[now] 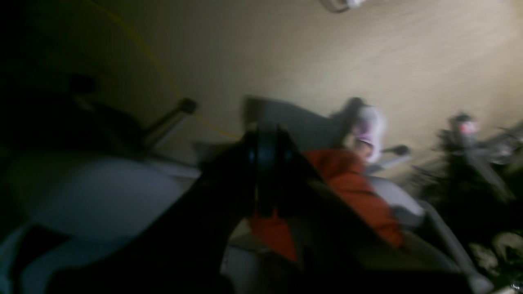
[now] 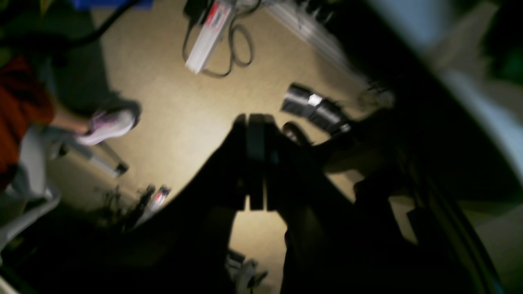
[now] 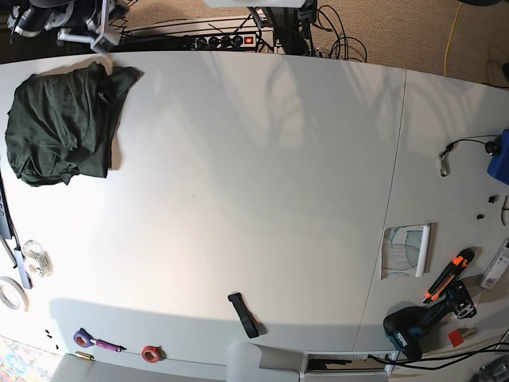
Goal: Layout the t-shirt on the table in an organized manner, then fold the t-shirt properly
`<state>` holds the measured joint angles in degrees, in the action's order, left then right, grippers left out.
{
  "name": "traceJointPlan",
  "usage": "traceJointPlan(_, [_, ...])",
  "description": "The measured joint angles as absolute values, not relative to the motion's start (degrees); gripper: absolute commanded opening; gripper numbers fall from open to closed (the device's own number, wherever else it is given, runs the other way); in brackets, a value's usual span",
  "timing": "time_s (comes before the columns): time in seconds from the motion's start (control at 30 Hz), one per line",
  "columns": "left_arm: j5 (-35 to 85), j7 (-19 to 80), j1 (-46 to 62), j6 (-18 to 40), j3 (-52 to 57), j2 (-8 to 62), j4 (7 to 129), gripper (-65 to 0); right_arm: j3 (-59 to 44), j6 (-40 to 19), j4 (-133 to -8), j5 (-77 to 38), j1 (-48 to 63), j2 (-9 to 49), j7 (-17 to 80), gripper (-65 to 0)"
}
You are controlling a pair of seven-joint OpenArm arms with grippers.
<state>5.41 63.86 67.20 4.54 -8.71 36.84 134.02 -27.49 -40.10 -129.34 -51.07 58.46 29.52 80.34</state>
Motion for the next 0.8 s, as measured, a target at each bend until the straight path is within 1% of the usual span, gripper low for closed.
traceJointPlan(0.07, [8.62, 63.81, 67.29, 4.54, -8.71, 36.84, 134.02, -65.0, -27.49, -40.1, -129.34, -51.0, 59.88, 29.54, 80.34, -65.0])
traceJointPlan(0.13, [10.22, 60.99, 67.26, 4.54, -8.67, 36.84, 132.79, -65.0, -27.49, -40.1, -129.34, -51.0, 61.12, 29.5, 80.31, -65.0])
traceJointPlan(0.27, [14.83, 56.6, 66.89, 4.56, -8.8, 36.82, 123.22, -65.0, -27.46, -40.1, -128.38, -51.18, 62.89, 27.83, 80.12, -65.0])
traceJointPlan(0.37, [19.94, 54.65, 64.25, 4.47, -8.88, 36.51, 114.63, -65.0, -27.31, -40.12, -122.76, -51.18, 62.78, 26.68, 79.46, -65.0])
traceJointPlan(0.43, [22.85, 54.81, 61.47, 4.51, -8.88, 36.51, 108.53, -64.3, -26.83, -39.92, -116.27, -49.23, 62.85, 26.74, 73.69, -65.0])
traceJointPlan(0.5, [26.28, 54.68, 58.5, 4.54, -8.91, 36.47, 102.26, -59.5, -24.71, -39.72, -108.97, -45.15, 62.0, 26.83, 66.04, -65.0])
traceJointPlan(0.53, [27.86, 54.37, 56.9, 4.54, -8.93, 36.47, 99.02, -58.4, -23.03, -39.9, -104.9, -43.05, 60.97, 26.76, 62.85, -65.0])
traceJointPlan(0.67, [30.35, 50.83, 50.83, 4.54, -8.82, 35.53, 87.37, -58.5, -14.81, -39.72, -86.78, -33.28, 53.82, 26.55, 54.94, -65.0])
traceJointPlan(0.8, [30.63, 47.59, 44.4, 4.34, -8.88, 30.85, 78.39, -58.5, -6.68, -39.59, -68.51, -32.27, 43.35, 26.28, 48.27, -65.0])
